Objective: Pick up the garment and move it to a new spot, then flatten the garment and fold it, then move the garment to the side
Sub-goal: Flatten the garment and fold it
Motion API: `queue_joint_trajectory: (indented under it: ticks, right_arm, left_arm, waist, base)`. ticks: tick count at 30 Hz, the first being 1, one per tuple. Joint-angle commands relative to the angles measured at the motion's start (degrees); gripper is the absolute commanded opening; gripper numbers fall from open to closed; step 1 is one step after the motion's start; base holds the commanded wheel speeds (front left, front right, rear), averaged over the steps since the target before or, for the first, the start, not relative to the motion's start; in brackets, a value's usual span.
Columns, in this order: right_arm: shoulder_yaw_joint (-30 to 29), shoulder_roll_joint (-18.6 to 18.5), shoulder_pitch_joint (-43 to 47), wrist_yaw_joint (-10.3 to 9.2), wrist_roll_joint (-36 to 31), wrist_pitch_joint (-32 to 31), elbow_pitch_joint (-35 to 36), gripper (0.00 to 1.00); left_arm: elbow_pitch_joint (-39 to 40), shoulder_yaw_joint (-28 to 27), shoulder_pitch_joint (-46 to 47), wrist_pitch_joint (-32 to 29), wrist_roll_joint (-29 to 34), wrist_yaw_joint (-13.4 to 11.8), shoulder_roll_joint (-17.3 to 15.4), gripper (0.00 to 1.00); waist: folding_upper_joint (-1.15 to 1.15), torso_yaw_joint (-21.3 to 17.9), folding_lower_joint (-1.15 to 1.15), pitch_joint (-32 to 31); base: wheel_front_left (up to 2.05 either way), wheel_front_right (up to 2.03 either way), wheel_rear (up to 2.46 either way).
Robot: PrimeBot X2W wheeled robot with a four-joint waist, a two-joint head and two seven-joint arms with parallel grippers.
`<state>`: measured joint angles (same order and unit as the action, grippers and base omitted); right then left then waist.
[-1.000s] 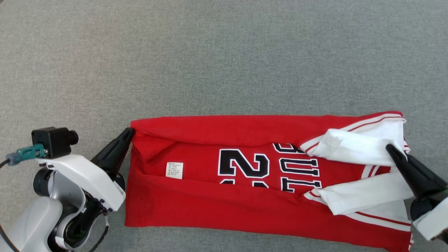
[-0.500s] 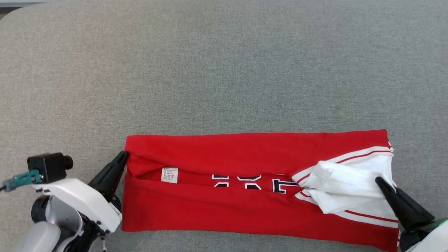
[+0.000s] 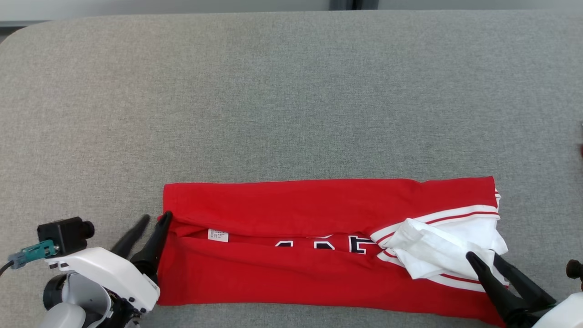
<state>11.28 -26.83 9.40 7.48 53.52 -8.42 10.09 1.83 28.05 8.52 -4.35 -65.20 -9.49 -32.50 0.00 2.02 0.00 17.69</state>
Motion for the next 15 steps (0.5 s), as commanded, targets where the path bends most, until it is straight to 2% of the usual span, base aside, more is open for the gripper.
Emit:
queue_joint_trajectory:
  ticks: [1, 6, 11, 15]
  right_arm:
    - [-0.41, 0.36, 0.2, 0.05, -0.28, 1.24, -0.02, 1.0]
    - [-3.74, 1.58, -0.39, 0.04, -5.0, 8.4, 0.03, 1.0]
    - [-7.34, 6.44, -2.36, 0.05, -10.87, 14.1, -0.85, 1.0]
    - [-9.14, 9.82, -4.11, 0.05, -15.77, 16.45, -1.8, 1.0]
  left_arm:
    - [-0.06, -0.77, -0.39, 1.53, 0.81, -0.86, 0.03, 1.0]
    - [0.54, -2.56, -0.95, 7.95, 6.16, -6.23, -0.14, 1.0]
    - [3.13, -2.98, -0.52, 13.3, 11.71, -11.19, 0.38, 1.0]
    - [4.94, -2.0, 0.21, 15.5, 15.26, -13.86, 1.31, 1.0]
  waist:
    - [0.0, -0.24, 0.0, -0.36]
    - [0.0, -0.96, 0.0, -1.65]
    - [0.0, -1.35, 0.0, -3.31]
    - [0.0, -1.35, 0.0, -4.96]
  base:
    - [0.0, 0.0, 0.0]
    - [0.0, 0.0, 0.0]
    - [0.0, 0.0, 0.0]
    - [0.0, 0.0, 0.0]
